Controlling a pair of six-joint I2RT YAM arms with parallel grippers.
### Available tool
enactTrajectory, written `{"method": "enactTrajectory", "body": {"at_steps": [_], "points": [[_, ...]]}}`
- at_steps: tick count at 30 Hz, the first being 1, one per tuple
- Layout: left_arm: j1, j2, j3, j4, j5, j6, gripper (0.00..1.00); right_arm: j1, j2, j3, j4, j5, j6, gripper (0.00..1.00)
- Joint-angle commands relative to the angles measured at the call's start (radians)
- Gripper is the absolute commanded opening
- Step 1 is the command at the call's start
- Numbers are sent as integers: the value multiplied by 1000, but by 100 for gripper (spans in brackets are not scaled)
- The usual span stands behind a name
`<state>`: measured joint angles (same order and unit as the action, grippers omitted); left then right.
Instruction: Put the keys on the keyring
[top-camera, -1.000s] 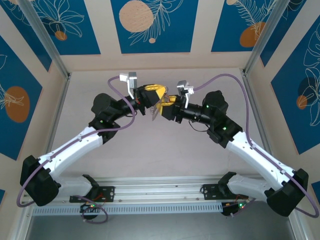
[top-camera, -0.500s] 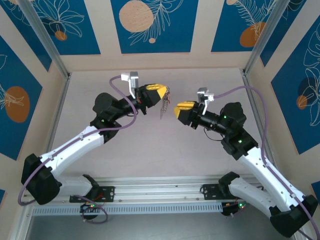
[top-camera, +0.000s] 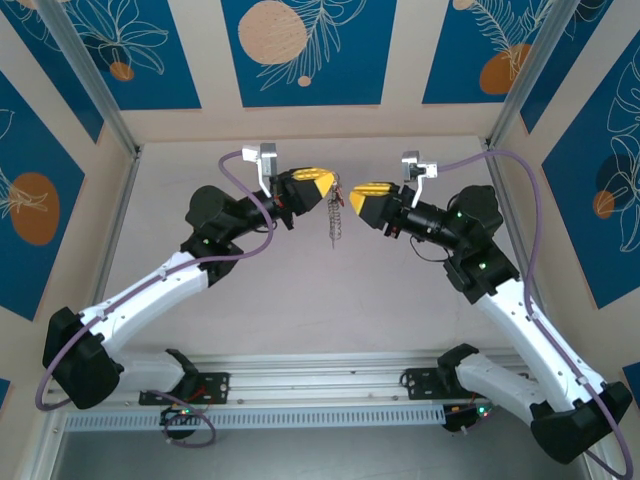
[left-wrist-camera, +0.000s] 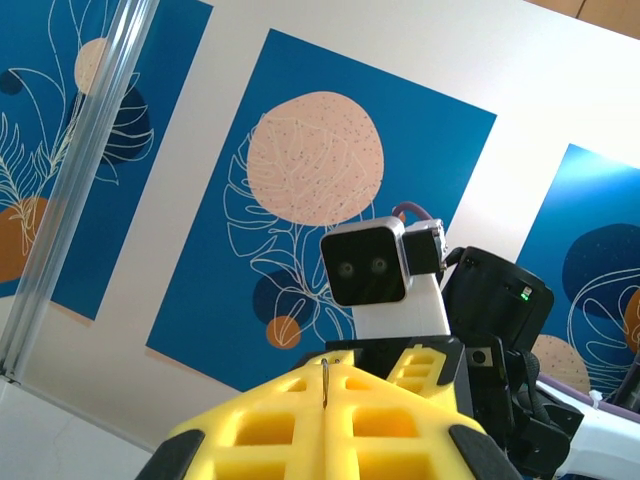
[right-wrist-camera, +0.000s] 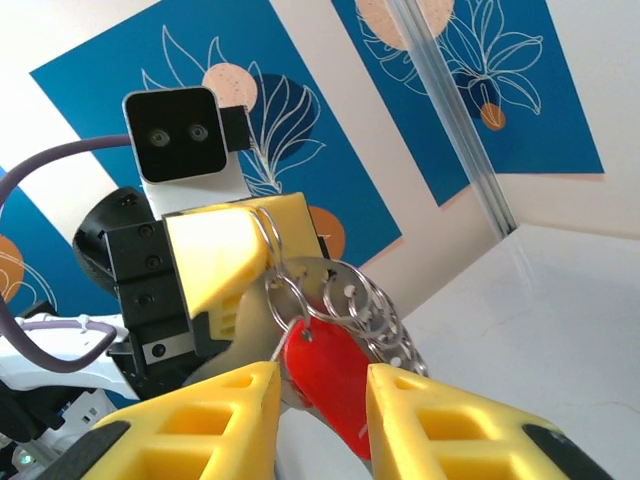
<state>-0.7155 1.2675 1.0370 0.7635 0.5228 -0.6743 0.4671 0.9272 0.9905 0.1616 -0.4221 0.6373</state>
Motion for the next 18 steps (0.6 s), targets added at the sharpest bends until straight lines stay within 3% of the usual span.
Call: {"method": "enactTrajectory", "body": {"at_steps": [1,18], "points": [[-15,2,34,59,13,1,0,-4,14,40,48,-39,34,29],[-17,9,37,63,14,5,0,24,66,50,105,-60,59,25]]}}
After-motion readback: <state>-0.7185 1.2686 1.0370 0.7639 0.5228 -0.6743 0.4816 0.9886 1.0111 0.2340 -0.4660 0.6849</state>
